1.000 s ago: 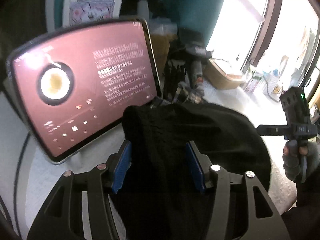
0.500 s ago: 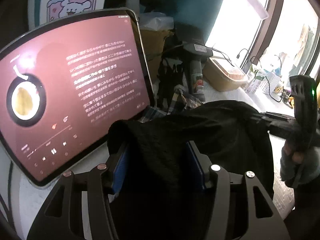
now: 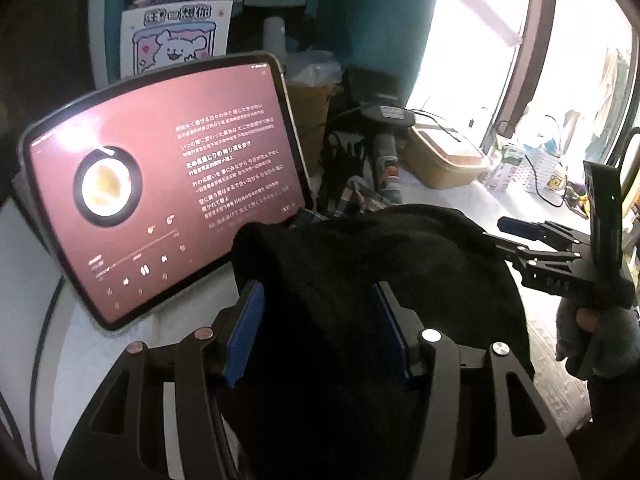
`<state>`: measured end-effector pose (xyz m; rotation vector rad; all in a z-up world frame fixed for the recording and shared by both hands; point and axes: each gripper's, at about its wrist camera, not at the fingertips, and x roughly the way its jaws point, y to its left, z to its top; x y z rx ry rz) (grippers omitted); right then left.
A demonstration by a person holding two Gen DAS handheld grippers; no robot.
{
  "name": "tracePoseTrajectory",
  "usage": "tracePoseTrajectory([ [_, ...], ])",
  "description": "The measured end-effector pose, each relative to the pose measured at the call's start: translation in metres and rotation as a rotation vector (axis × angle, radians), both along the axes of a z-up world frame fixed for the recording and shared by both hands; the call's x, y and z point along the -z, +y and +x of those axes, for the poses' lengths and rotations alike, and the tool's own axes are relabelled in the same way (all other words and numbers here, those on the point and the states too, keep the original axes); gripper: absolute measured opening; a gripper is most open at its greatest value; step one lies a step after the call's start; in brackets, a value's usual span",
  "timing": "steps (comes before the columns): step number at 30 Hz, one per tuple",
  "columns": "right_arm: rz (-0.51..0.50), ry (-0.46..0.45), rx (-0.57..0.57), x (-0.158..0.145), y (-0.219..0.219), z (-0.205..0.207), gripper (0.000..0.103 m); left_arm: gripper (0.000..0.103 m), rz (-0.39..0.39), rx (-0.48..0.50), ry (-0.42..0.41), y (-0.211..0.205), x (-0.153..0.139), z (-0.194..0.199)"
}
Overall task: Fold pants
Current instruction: 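Lower the pants bundle onto the bed and open both grippers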
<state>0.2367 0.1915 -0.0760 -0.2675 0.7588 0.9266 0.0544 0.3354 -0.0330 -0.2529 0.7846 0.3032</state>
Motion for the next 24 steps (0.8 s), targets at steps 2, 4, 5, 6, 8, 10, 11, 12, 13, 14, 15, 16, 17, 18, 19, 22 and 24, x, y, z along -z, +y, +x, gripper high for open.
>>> tracePoseTrajectory([
  [2, -0.002, -0.003, 0.006, 0.0, -0.008, -0.005, 0.069, 0.056, 0.019, 0.006, 0.014, -0.01, 0.003, -0.006],
  [4, -0.003, 0.003, 0.014, 0.001, -0.017, -0.01, 0.069, 0.056, 0.02, -0.006, 0.028, -0.015, 0.007, -0.012],
  [5, -0.003, 0.003, 0.016, 0.001, -0.021, -0.012, 0.069, 0.056, 0.011, -0.009, 0.025, -0.017, 0.008, -0.015],
  [6, -0.002, 0.001, 0.02, 0.0, -0.028, -0.016, 0.069, 0.056, 0.005, -0.008, 0.021, -0.019, 0.008, -0.016],
  [8, 0.001, -0.003, 0.033, -0.001, -0.041, -0.022, 0.069, 0.056, 0.009, 0.007, 0.007, -0.029, 0.005, -0.023],
  [10, -0.001, -0.005, 0.046, -0.002, -0.054, -0.028, 0.069, 0.056, 0.019, 0.024, -0.003, -0.04, 0.001, -0.027],
  [11, -0.001, -0.007, 0.052, -0.002, -0.06, -0.031, 0.069, 0.056, 0.03, 0.03, -0.005, -0.046, -0.001, -0.028],
  [12, -0.002, -0.007, 0.056, -0.003, -0.064, -0.033, 0.069, 0.056, 0.048, 0.033, -0.004, -0.053, -0.002, -0.029],
  [13, -0.001, -0.007, 0.063, -0.004, -0.071, -0.036, 0.069, 0.056, 0.064, 0.038, -0.003, -0.059, -0.002, -0.029],
  [14, 0.0, -0.01, 0.068, -0.005, -0.078, -0.039, 0.069, 0.056, 0.073, 0.042, -0.006, -0.063, -0.003, -0.031],
  [15, -0.001, -0.015, 0.073, -0.006, -0.085, -0.043, 0.069, 0.056, 0.077, 0.045, -0.01, -0.067, -0.004, -0.033],
  [16, -0.003, -0.018, 0.079, -0.008, -0.093, -0.046, 0.069, 0.056, 0.076, 0.047, -0.015, -0.071, -0.004, -0.034],
  [17, -0.003, -0.019, 0.083, -0.008, -0.097, -0.048, 0.069, 0.059, 0.073, 0.043, -0.026, -0.075, -0.005, -0.037],
  [18, -0.003, -0.021, 0.088, -0.009, -0.104, -0.052, 0.07, 0.069, 0.066, 0.037, -0.038, -0.078, -0.007, -0.04],
  [19, -0.004, -0.026, 0.094, -0.011, -0.112, -0.056, 0.07, 0.074, 0.055, 0.04, -0.062, -0.083, -0.009, -0.044],
  [22, -0.002, -0.04, 0.118, -0.016, -0.133, -0.067, 0.07, 0.085, 0.046, 0.045, -0.119, -0.097, -0.013, -0.055],
  [24, 0.002, -0.053, 0.137, -0.02, -0.147, -0.075, 0.07, 0.085, 0.037, 0.065, -0.15, -0.11, -0.016, -0.059],
])
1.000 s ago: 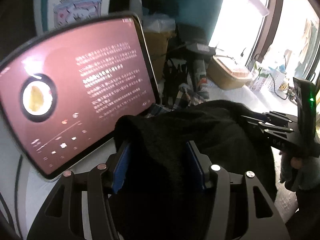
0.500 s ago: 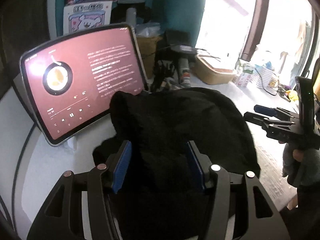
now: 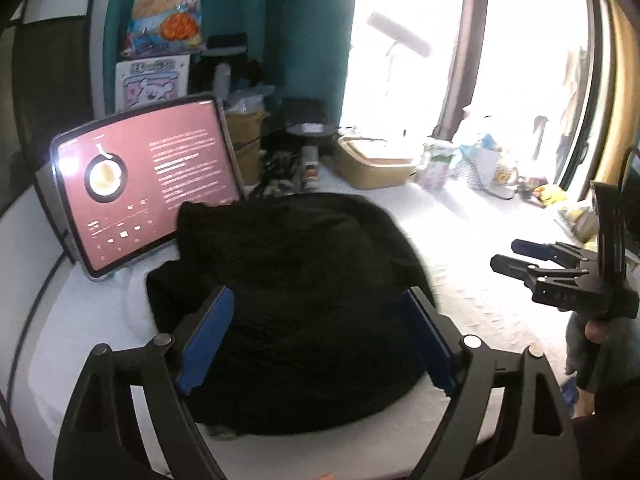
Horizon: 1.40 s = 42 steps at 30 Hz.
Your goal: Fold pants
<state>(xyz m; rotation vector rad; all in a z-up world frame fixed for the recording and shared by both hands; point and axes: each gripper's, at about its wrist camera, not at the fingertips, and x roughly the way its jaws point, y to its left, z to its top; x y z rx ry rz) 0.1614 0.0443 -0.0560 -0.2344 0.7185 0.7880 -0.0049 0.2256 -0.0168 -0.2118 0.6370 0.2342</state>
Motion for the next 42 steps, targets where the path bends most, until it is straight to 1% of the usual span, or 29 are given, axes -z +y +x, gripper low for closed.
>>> tracePoseTrajectory([
  [2, 0.007, -0.012, 0.023, -0.004, -0.016, -0.009, 0.071, 0.086, 0.007, 0.029, -0.021, -0.014, -0.003, -0.004],
  [4, 0.009, -0.021, 0.04, -0.008, -0.031, -0.019, 0.071, 0.086, 0.03, 0.058, -0.036, -0.029, -0.005, -0.005],
  [6, 0.014, -0.032, 0.054, -0.011, -0.044, -0.028, 0.071, 0.086, 0.041, 0.07, -0.057, -0.041, -0.008, -0.007],
  [7, 0.019, -0.042, 0.067, -0.014, -0.054, -0.034, 0.071, 0.087, 0.038, 0.076, -0.074, -0.048, -0.01, -0.008],
  [9, 0.029, -0.053, 0.086, -0.018, -0.065, -0.041, 0.072, 0.092, 0.014, 0.108, -0.112, -0.061, -0.014, -0.01],
  [11, 0.051, -0.07, 0.122, -0.023, -0.084, -0.052, 0.074, 0.093, 0.012, 0.138, -0.14, -0.072, -0.018, -0.012],
  [15, 0.066, -0.087, 0.16, -0.026, -0.107, -0.067, 0.078, 0.093, 0.057, 0.159, -0.199, -0.094, -0.032, -0.018],
  [18, 0.078, -0.106, 0.192, -0.03, -0.126, -0.079, 0.078, 0.093, 0.036, 0.139, -0.243, -0.102, -0.038, -0.024],
  [19, 0.087, -0.113, 0.206, -0.031, -0.133, -0.083, 0.078, 0.093, 0.042, 0.129, -0.252, -0.106, -0.04, -0.027],
  [23, 0.119, -0.158, 0.258, -0.045, -0.157, -0.096, 0.079, 0.095, 0.126, 0.085, -0.276, -0.121, -0.047, -0.034],
  [25, 0.128, -0.2, 0.277, -0.054, -0.164, -0.103, 0.081, 0.099, 0.174, 0.061, -0.3, -0.129, -0.053, -0.039],
  [26, 0.135, -0.232, 0.289, -0.06, -0.168, -0.108, 0.084, 0.102, 0.191, 0.051, -0.316, -0.131, -0.055, -0.042],
  [30, 0.182, -0.344, 0.329, -0.082, -0.179, -0.125, 0.097, 0.102, 0.226, 0.025, -0.395, -0.134, -0.07, -0.054],
  [34, 0.231, -0.414, 0.356, -0.097, -0.188, -0.137, 0.1, 0.102, 0.265, -0.021, -0.433, -0.137, -0.076, -0.062],
  [37, 0.266, -0.423, 0.368, -0.101, -0.191, -0.141, 0.101, 0.102, 0.283, -0.049, -0.458, -0.139, -0.081, -0.067],
  [38, 0.265, -0.423, 0.37, -0.103, -0.191, -0.142, 0.103, 0.102, 0.285, -0.057, -0.469, -0.138, -0.082, -0.069],
  [42, 0.234, -0.453, 0.373, -0.107, -0.187, -0.146, 0.103, 0.102, 0.288, -0.075, -0.499, -0.136, -0.084, -0.075],
])
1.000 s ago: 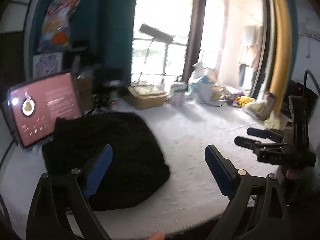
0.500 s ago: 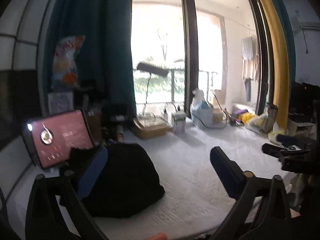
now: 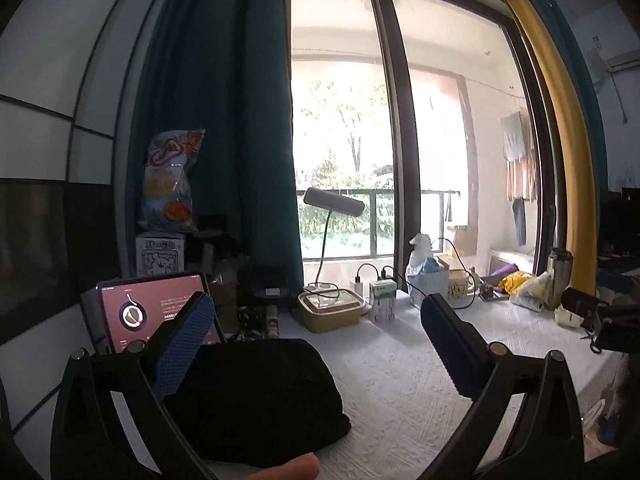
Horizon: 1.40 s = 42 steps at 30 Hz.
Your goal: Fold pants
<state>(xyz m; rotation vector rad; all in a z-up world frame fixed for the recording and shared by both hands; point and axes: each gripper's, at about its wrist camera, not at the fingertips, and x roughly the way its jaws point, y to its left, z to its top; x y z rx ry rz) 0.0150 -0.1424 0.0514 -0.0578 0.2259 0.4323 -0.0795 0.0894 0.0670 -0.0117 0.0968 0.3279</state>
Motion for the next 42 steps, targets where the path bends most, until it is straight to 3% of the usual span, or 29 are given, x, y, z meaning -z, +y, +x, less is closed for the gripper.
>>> tracePoseTrajectory([
  [16, -0.014, -0.03, -0.023, -0.002, 0.012, -0.013, 0.103, 0.102, -0.053, 0.024, -0.022, 0.007, 0.002, -0.008],
  [42, -0.03, -0.009, -0.028, 0.004, 0.019, -0.012, 0.103, 0.102, -0.054, 0.042, -0.006, 0.003, 0.004, -0.007],
])
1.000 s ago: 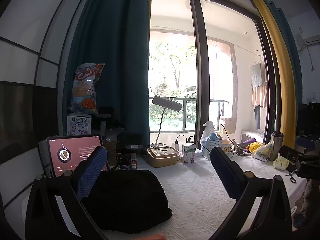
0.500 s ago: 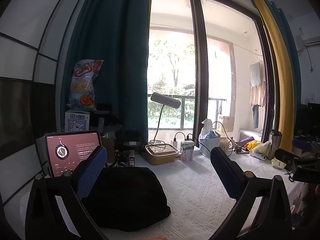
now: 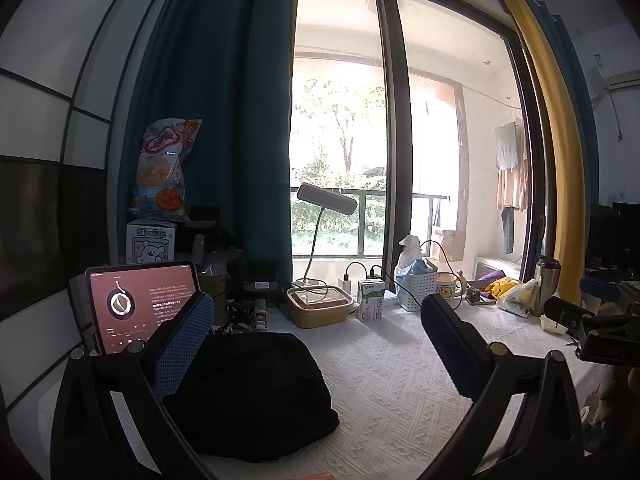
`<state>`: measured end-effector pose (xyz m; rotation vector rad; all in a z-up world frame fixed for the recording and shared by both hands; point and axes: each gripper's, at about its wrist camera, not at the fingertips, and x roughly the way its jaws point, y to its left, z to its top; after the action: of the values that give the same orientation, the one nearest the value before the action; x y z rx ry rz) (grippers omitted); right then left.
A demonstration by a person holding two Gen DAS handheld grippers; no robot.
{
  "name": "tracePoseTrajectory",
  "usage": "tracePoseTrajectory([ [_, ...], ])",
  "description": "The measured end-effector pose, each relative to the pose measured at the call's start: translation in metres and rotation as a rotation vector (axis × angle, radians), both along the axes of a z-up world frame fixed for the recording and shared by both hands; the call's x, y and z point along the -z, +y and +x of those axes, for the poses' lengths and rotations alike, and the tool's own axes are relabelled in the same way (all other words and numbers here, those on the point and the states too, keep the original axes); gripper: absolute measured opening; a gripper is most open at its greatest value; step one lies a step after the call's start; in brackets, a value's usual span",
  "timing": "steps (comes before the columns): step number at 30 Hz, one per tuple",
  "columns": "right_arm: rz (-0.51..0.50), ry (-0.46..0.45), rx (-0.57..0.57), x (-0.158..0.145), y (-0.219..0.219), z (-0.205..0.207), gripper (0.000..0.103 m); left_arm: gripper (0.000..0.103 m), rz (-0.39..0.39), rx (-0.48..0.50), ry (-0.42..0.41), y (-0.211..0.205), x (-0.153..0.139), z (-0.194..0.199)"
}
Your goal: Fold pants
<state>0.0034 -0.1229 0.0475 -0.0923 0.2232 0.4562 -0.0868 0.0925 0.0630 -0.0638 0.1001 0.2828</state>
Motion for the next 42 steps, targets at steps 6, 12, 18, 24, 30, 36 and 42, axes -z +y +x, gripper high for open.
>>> tracePoseTrajectory([
  [6, -0.001, 0.001, -0.001, 0.0, -0.0001, 0.0001, 0.103, 0.102, 0.001, -0.001, 0.0, -0.0011, 0.0, -0.0001],
  [12, -0.005, 0.009, -0.002, 0.0029, 0.0016, 0.0013, 0.103, 0.102, -0.002, 0.001, -0.002, 0.0008, 0.0005, 0.0007],
  [18, -0.004, 0.009, -0.001, 0.0029, 0.0009, 0.001, 0.103, 0.102, -0.001, 0.002, -0.003, 0.0004, 0.0005, 0.0005],
  [24, -0.005, 0.009, 0.0, 0.0029, 0.0013, 0.0007, 0.103, 0.102, -0.001, 0.003, -0.003, 0.0009, 0.0007, 0.0006],
  [30, -0.005, 0.009, 0.0, 0.003, 0.0013, 0.0007, 0.103, 0.102, 0.0, 0.003, -0.004, 0.0011, 0.0008, 0.0005],
  [36, -0.005, 0.009, 0.0, 0.003, 0.0016, 0.0007, 0.103, 0.102, 0.0, 0.004, -0.003, 0.0008, 0.0009, 0.0006],
  [42, -0.005, 0.009, 0.0, 0.0031, 0.0012, 0.0006, 0.103, 0.102, 0.001, 0.007, -0.004, 0.001, 0.0003, 0.0003],
])
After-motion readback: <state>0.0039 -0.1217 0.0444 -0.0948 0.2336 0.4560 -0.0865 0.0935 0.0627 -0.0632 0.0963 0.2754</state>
